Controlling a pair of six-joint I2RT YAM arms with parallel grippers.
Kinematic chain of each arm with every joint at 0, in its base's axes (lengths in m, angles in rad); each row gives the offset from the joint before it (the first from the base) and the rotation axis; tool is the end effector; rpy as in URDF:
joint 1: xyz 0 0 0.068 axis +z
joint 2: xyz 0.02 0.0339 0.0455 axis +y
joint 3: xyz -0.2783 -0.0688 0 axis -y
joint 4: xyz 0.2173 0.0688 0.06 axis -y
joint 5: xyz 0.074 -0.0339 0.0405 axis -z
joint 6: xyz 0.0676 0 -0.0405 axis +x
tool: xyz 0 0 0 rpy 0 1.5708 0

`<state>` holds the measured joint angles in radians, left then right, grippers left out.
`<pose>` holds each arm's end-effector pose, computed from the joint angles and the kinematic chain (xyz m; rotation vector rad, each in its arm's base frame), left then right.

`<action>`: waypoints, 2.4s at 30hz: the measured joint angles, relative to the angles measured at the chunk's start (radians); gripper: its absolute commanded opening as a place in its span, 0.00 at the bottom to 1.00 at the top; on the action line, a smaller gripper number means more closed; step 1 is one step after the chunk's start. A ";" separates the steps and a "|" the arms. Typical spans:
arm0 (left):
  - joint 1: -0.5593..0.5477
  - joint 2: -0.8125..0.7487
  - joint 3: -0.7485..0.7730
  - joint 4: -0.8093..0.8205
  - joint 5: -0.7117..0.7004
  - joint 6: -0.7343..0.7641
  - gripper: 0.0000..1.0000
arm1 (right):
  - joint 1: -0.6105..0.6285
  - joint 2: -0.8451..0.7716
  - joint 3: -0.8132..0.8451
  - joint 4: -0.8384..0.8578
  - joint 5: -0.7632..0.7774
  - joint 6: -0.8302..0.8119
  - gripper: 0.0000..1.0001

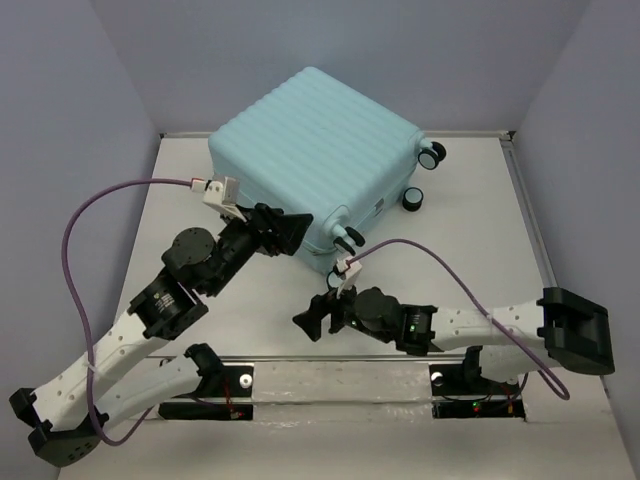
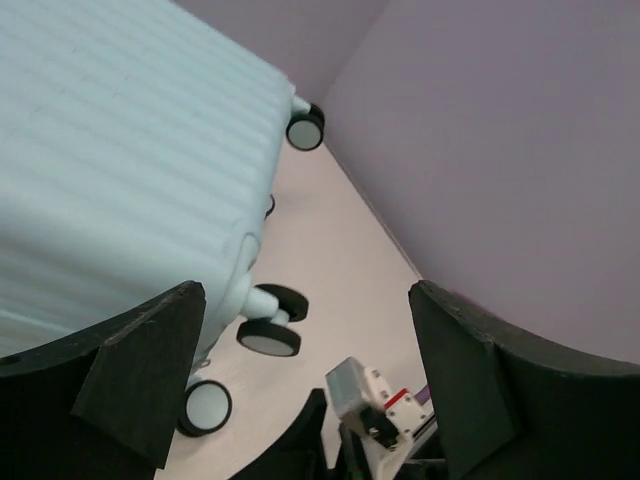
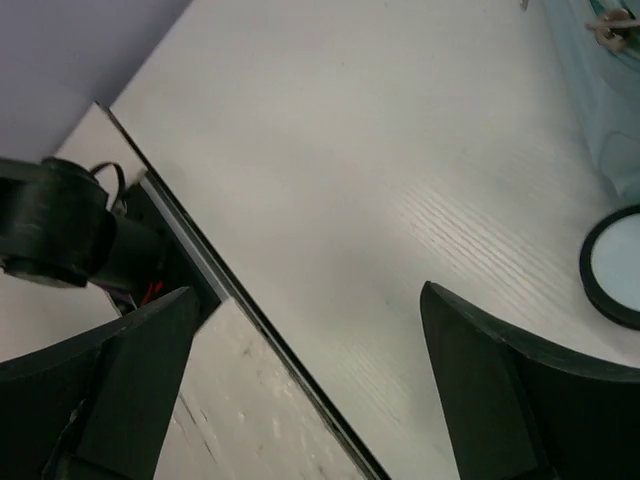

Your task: Pack the luggage

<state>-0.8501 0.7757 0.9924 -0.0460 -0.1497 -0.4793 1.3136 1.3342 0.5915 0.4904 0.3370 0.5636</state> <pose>0.1128 -0.1131 0.4376 0.1425 1.4702 -0.9905 0.0951 0.2737 0.2469 -0.4665 1.8743 1.0046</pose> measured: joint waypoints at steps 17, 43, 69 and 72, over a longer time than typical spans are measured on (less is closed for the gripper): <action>0.002 -0.102 -0.552 0.058 0.012 -0.157 0.60 | 0.002 -0.341 0.313 -0.864 0.084 -0.171 0.90; 0.003 0.296 -0.369 0.263 -0.020 -0.039 0.57 | -0.398 0.093 0.685 -1.034 -0.117 -0.527 0.89; 0.002 0.335 -0.331 0.238 0.047 0.143 0.70 | -0.438 0.119 0.680 -1.026 -0.207 -0.522 0.13; -0.001 0.344 -0.331 0.243 0.049 0.140 0.65 | -0.438 0.117 0.675 -1.018 -0.219 -0.521 0.07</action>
<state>-0.8513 1.1198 0.6613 0.1970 -0.1009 -0.3397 0.8761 1.4517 1.2663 -0.5274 0.1184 0.0429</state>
